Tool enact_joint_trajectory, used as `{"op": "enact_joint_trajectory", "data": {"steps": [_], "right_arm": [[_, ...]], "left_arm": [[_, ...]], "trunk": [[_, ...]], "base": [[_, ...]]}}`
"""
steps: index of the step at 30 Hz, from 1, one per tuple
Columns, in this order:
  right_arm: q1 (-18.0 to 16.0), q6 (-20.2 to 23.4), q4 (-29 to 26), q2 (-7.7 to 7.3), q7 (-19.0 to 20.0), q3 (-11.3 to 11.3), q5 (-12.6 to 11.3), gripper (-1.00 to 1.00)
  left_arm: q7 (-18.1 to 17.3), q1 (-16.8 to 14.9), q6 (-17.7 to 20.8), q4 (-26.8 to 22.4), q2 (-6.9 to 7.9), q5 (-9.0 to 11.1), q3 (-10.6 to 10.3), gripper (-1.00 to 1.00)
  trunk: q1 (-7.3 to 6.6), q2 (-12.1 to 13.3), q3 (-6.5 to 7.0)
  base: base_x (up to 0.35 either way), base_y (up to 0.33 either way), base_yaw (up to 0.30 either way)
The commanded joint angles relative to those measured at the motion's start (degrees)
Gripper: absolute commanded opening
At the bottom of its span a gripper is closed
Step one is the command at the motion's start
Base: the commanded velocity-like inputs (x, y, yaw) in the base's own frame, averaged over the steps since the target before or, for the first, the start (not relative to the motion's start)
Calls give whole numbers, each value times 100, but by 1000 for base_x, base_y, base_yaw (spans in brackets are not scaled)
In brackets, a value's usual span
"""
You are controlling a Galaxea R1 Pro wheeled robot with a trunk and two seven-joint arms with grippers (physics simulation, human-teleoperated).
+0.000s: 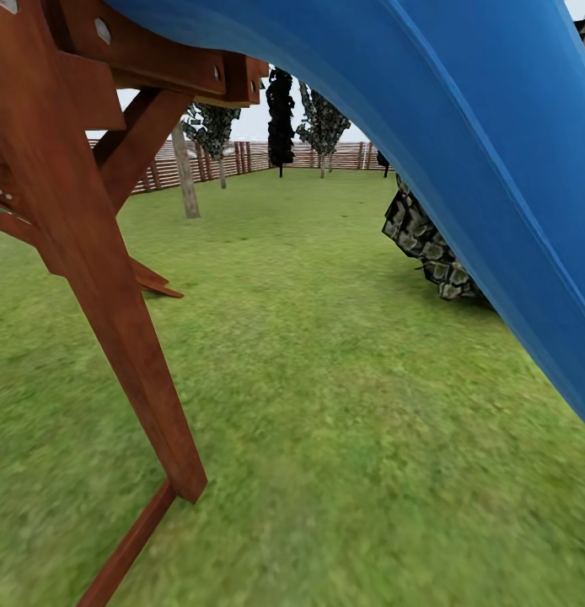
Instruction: Take the three Easter eggs out of the wicker basket on the lawn in the garden, then place them on the lawn next to a single tree (choose any tree) so that all three eggs are next to the same tree and none are left in the basket.
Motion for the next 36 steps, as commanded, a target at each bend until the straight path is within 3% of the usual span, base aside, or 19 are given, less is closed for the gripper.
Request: {"op": "enact_joint_trajectory", "data": {"steps": [1,4,8,36], "right_arm": [[1,-15,-196,-16,-5,1,1,100],[-3,-10,-527,-38,-8,-3,5,100],[-1,-11,-583,-42,-14,-3,11,100],[-1,-36,-498,-34,-18,39,55,100]], "left_arm": [[7,-26,54,-99,0,103,30,100],[14,-157,80,-204,25,437,68,100],[22,-190,74,-183,37,539,75,100],[-29,-197,69,-189,64,565,113,100]], "trunk": [[0,-3,-6],[0,-3,-6],[0,-3,-6],[0,-3,-6]], "base": [[0,0,0],[0,0,0],[0,0,0],[0,0,0]]}}
